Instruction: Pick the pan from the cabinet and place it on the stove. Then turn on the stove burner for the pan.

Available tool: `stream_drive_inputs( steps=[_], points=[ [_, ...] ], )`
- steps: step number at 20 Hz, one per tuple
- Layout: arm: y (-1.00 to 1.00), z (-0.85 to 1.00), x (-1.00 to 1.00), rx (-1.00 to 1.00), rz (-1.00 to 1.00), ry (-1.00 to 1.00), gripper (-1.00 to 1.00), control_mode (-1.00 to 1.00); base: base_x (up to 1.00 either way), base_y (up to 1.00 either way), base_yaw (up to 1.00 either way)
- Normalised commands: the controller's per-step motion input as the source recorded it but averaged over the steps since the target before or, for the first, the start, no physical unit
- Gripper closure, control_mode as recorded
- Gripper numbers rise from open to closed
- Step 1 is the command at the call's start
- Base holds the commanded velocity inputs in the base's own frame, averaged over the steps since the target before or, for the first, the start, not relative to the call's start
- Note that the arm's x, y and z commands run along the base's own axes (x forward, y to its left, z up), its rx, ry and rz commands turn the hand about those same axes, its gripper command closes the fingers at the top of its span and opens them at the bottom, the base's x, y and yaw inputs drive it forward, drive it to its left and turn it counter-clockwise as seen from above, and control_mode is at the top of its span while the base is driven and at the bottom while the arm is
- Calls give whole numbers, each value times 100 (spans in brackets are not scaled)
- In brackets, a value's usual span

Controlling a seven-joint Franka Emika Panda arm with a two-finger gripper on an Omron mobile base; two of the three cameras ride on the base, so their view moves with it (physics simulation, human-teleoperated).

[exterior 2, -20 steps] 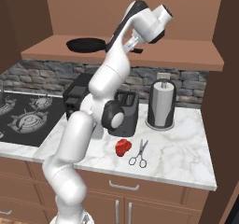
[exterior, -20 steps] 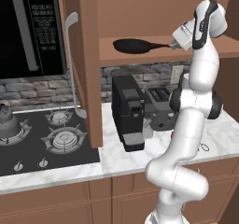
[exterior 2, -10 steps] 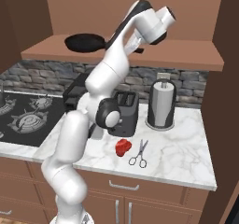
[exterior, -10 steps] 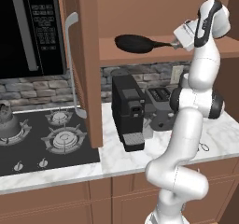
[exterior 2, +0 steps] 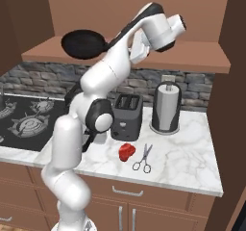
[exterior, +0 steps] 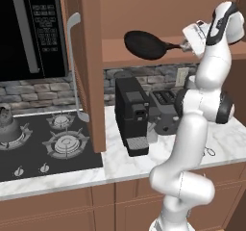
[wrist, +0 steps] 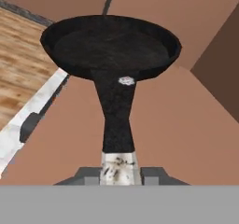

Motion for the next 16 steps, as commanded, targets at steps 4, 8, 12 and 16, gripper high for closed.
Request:
stream_drive_inputs(
  steps=[4, 8, 12, 16],
  points=[
    [38, -3, -68, 4, 1, -19, 100, -100, 0, 0, 0],
    [38, 0, -83, 0, 0, -12, 100, -100, 0, 0, 0],
    [33, 0, -92, 0, 0, -8, 100, -100, 0, 0, 0],
    [34, 0, -91, 0, 0, -3, 100, -100, 0, 0, 0]
  ],
)
